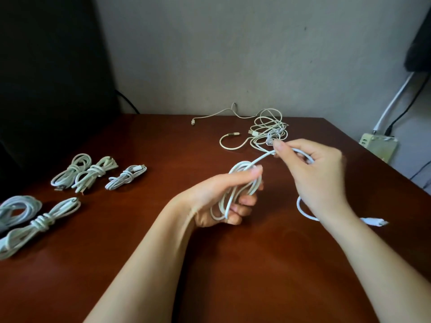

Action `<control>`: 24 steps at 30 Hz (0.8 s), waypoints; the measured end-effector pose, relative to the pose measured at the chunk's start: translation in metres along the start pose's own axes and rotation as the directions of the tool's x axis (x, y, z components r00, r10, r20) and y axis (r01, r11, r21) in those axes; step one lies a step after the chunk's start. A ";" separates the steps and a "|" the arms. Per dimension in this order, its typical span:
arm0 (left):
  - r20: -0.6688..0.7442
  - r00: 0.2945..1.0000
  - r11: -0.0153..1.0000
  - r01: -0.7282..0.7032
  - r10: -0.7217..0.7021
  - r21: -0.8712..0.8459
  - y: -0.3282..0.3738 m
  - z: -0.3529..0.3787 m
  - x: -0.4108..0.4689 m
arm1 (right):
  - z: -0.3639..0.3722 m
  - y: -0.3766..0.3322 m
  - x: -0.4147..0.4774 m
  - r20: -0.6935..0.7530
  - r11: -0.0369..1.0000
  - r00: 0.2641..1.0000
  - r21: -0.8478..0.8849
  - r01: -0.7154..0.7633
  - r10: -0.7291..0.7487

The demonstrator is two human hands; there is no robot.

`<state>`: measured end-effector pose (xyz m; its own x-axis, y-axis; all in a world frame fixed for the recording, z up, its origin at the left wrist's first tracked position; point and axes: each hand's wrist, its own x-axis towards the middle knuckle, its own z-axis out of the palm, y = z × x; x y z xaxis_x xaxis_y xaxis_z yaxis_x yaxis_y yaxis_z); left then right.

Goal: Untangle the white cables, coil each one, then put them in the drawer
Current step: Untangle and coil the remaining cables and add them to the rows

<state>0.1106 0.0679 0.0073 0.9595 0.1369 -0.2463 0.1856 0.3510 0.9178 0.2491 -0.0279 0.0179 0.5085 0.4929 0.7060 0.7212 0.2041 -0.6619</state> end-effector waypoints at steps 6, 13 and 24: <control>-0.118 0.993 1.000 0.008 -0.009 -0.008 -0.004 -0.001 0.006 | 0.004 0.001 -0.004 0.135 0.999 0.991 -0.027 0.023 -0.019; -0.148 0.987 0.998 0.049 -0.056 -0.047 -0.002 0.002 0.006 | 0.005 0.011 -0.007 0.134 0.879 0.939 -0.333 0.343 -0.316; -0.065 0.995 0.996 0.084 -0.082 0.029 0.003 0.010 -0.001 | 0.011 -0.002 -0.015 0.365 0.996 0.929 0.080 0.035 -0.062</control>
<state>0.1126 0.0594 0.0137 0.9252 0.1677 -0.3403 0.2716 0.3338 0.9027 0.2350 -0.0269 0.0056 0.2558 0.7543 0.6047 0.6986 0.2881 -0.6549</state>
